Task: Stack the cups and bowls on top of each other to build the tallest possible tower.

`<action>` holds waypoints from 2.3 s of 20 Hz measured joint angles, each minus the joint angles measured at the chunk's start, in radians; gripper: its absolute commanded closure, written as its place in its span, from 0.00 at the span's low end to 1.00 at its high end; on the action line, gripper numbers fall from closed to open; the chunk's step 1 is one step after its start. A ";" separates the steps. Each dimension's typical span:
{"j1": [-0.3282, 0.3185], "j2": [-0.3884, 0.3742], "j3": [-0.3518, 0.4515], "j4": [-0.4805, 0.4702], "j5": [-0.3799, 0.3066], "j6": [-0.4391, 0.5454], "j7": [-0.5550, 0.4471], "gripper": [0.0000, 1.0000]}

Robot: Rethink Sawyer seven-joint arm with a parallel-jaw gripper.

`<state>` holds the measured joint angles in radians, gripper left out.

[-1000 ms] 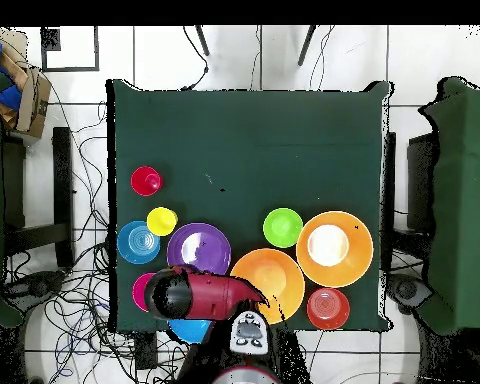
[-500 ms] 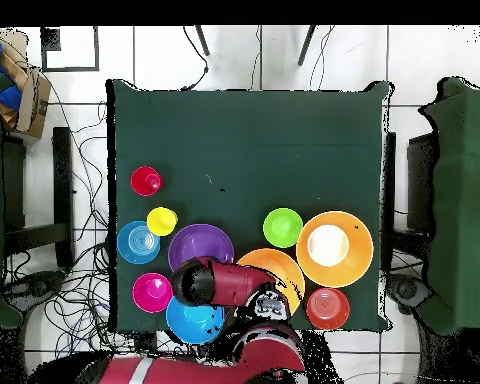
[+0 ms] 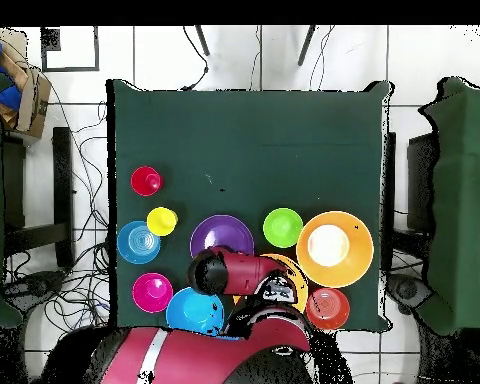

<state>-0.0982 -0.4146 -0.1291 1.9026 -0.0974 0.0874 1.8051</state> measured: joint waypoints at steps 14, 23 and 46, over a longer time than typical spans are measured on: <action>0.007 0.011 -0.035 -0.045 -0.041 -0.001 0.000 0.00; 0.014 0.019 -0.051 -0.067 -0.046 0.000 0.000 0.00; 0.122 0.093 -0.176 -0.195 0.114 0.001 0.001 0.00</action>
<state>0.0237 -0.3221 -0.3049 1.7078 0.0164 0.0883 1.8057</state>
